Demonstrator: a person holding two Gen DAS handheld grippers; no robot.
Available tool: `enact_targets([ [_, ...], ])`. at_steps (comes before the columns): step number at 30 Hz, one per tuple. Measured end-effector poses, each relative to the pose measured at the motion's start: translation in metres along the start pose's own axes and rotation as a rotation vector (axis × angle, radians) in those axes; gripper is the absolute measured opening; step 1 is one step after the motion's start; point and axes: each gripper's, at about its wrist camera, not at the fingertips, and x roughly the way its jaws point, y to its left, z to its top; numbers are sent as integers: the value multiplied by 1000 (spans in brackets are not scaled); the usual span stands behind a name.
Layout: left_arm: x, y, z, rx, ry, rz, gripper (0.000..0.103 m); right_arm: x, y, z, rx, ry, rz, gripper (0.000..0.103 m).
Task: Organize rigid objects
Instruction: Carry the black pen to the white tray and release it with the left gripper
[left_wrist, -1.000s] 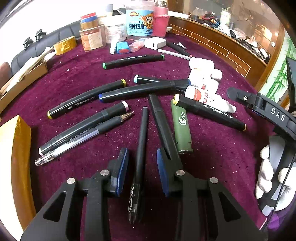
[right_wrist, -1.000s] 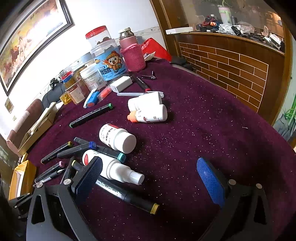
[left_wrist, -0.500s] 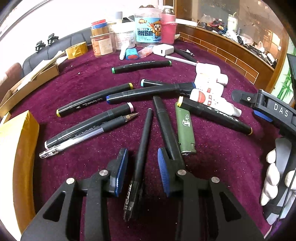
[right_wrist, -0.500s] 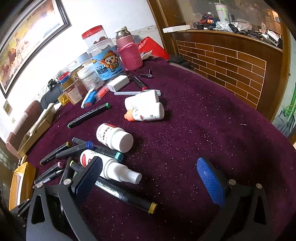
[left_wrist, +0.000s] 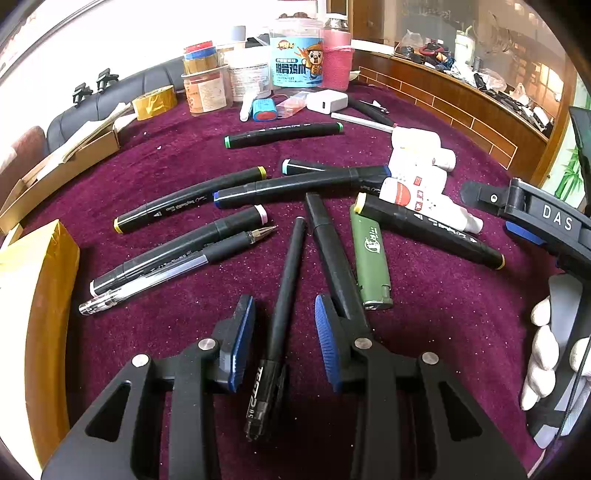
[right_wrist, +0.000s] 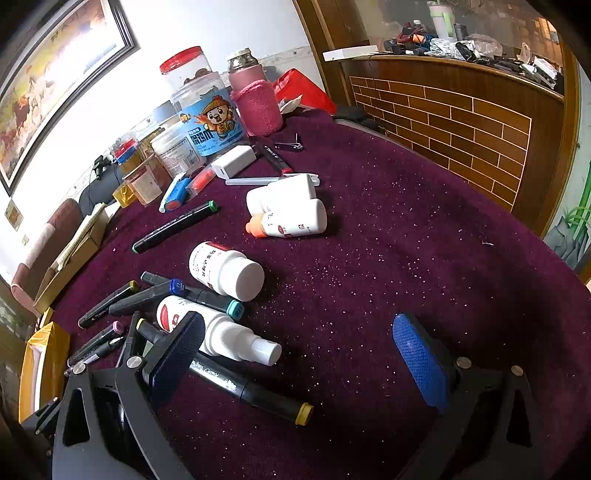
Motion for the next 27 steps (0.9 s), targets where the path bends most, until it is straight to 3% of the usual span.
enact_targets([
  [6, 0, 1, 0, -4, -1, -2, 31, 2, 0, 1, 3, 7, -4, 100],
  [9, -2, 1, 0, -13, 0, -17, 6, 3, 0, 1, 5, 12, -8, 100],
  [13, -20, 22, -6, -108, -21, -116, 6, -14, 5, 3, -34, -21, -1, 95],
  [16, -45, 46, -11, -207, -67, -184, 6, -41, 24, 4, -91, -51, 101, 95],
  [19, -71, 69, -19, -293, -123, -238, 6, -51, 68, 0, -236, -5, 214, 95],
  [23, -98, 90, -31, -366, -173, -272, 6, -30, 120, -17, -376, 125, 282, 76],
  [27, -115, 101, -43, -389, -189, -253, 6, 6, 156, -37, -463, 225, 246, 55],
])
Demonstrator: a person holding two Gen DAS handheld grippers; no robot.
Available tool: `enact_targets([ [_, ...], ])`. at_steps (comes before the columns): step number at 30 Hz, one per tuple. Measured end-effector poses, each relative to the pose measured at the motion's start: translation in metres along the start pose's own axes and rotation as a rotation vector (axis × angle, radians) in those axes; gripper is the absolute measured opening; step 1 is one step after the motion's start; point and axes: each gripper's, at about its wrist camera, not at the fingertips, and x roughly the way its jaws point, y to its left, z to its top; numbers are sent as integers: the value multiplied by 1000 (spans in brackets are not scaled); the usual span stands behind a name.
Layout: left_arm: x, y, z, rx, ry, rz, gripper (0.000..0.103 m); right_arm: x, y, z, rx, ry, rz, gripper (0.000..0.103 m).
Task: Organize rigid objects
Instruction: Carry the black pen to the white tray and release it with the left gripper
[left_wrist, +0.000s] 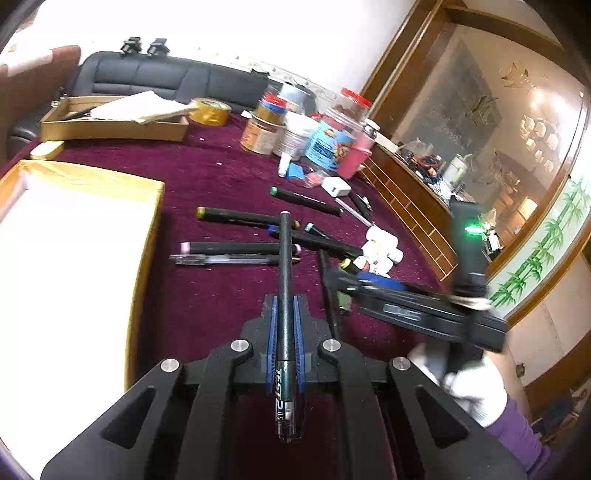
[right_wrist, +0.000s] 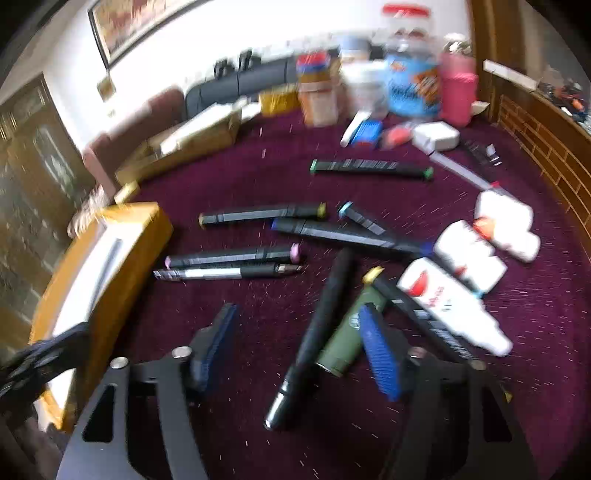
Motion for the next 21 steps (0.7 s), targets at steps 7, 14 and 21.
enact_targets([
  [7, -20, 17, -5, -23, -30, -2, 6, 24, 9, 0, -23, 23, -130, 54],
  [14, -27, 31, -10, -57, -42, -19, 6, 33, 18, 4, -60, 79, -121, 46],
  [21, -42, 48, -14, -82, -62, -12, 6, 28, 15, -4, -20, 49, -192, 15],
])
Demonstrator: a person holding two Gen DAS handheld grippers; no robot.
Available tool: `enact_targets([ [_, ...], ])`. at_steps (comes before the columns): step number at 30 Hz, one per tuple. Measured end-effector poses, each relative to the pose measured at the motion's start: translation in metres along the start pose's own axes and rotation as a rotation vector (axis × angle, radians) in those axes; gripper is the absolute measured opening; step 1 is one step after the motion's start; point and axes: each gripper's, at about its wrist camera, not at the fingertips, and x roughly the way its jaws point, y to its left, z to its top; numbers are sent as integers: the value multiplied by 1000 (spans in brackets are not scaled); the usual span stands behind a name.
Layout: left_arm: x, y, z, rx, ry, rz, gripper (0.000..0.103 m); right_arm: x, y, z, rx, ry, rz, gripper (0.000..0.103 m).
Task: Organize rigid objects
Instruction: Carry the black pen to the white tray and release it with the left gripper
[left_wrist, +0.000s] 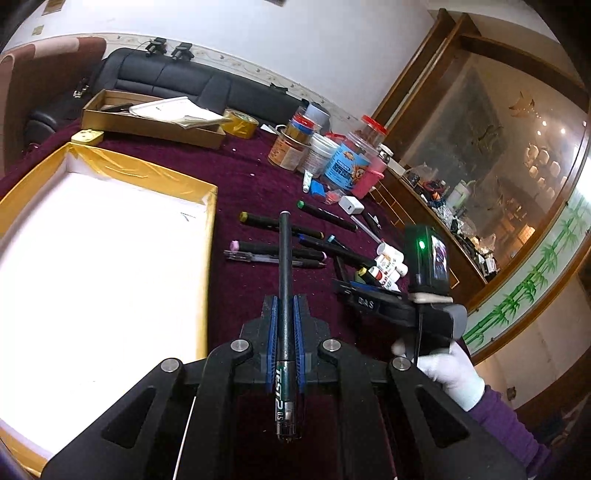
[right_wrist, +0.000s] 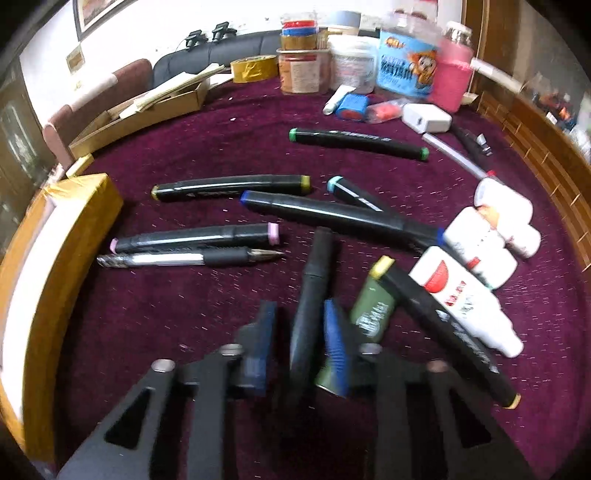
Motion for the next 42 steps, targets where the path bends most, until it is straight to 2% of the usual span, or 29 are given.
enact_targets([
  [2, -4, 5, 1, -14, -4, -4, 6, -4, -3, -3, 13, 0, 17, 12],
  [5, -10, 12, 5, -33, -5, -15, 6, -16, -15, -7, 84, -21, 104, 12],
  [10, -22, 26, 23, -45, -13, -10, 6, -58, -14, -5, 167, -73, 344, 13],
  [15, -21, 40, 53, -31, -1, 41, 6, -80, 26, 10, 167, -29, 584, 13],
  [19, -2, 59, 73, -48, 27, 91, 6, -67, 72, 25, 186, 63, 716, 13],
  [23, 28, 89, 80, -110, 72, 139, 6, -40, 118, 36, 192, 126, 693, 13],
  [26, 47, 119, 77, -211, 112, 132, 6, -15, 143, 43, 206, 158, 639, 13],
  [32, 53, 141, 69, -297, 102, 79, 6, 4, 159, 51, 182, 173, 546, 13],
  [35, 54, 145, 67, -320, 92, 88, 7, 6, 166, 55, 145, 162, 489, 13],
  [38, 57, 151, 65, -352, 94, 100, 23, 5, 173, 58, 96, 132, 420, 16],
  [39, 57, 154, 64, -366, 97, 106, 33, 3, 174, 58, 84, 117, 403, 18],
  [40, 57, 156, 62, -380, 97, 109, 38, 0, 174, 58, 81, 103, 399, 19],
  [42, 55, 160, 59, -403, 84, 93, 38, -8, 169, 60, 84, 78, 401, 27],
])
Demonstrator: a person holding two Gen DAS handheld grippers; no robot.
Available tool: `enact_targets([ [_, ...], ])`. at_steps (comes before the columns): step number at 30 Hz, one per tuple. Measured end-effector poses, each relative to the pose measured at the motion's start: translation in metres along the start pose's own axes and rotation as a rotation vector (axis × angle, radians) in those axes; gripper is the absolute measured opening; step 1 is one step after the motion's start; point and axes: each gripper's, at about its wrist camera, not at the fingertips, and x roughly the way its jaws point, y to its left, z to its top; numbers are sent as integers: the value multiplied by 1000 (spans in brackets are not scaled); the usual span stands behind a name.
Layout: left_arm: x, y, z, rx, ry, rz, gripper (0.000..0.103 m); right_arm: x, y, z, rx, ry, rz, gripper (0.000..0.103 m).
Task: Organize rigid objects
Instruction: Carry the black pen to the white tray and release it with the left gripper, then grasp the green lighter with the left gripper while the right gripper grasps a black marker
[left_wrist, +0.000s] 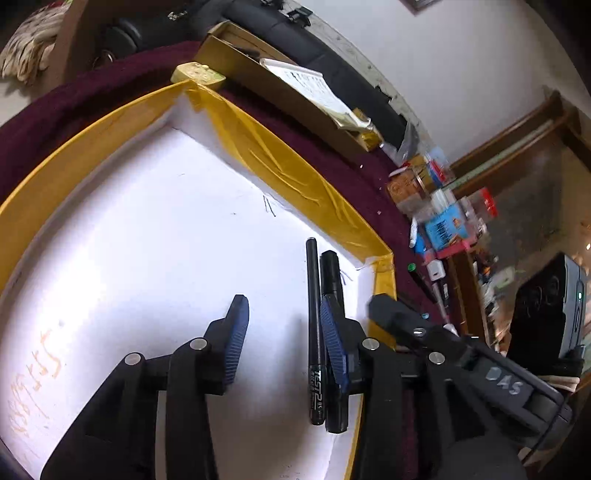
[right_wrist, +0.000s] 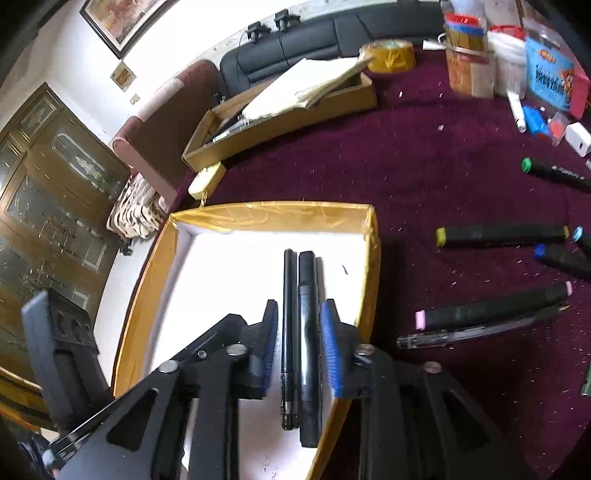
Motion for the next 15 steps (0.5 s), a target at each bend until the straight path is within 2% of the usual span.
enact_targets([
  [4, -20, -2, -4, -6, -22, -20, 38, -41, -18, -8, -22, -68, 28, 30],
  [6, -37, -15, -7, 27, -60, -33, 41, -69, -40, -18, -37, -114, 13, 46],
  [7, -47, -25, -10, 48, -79, -48, 47, -79, -53, -22, -34, -133, -8, 49],
  [10, -64, -55, -22, 94, -111, -94, 61, -113, -111, -36, 5, -182, -101, 50],
  [13, -60, -93, -38, 171, -76, -120, 62, -146, -181, -50, 66, -214, -238, 50],
  [15, -43, -123, -53, 233, -21, -128, 61, -162, -220, -58, 118, -219, -283, 50],
])
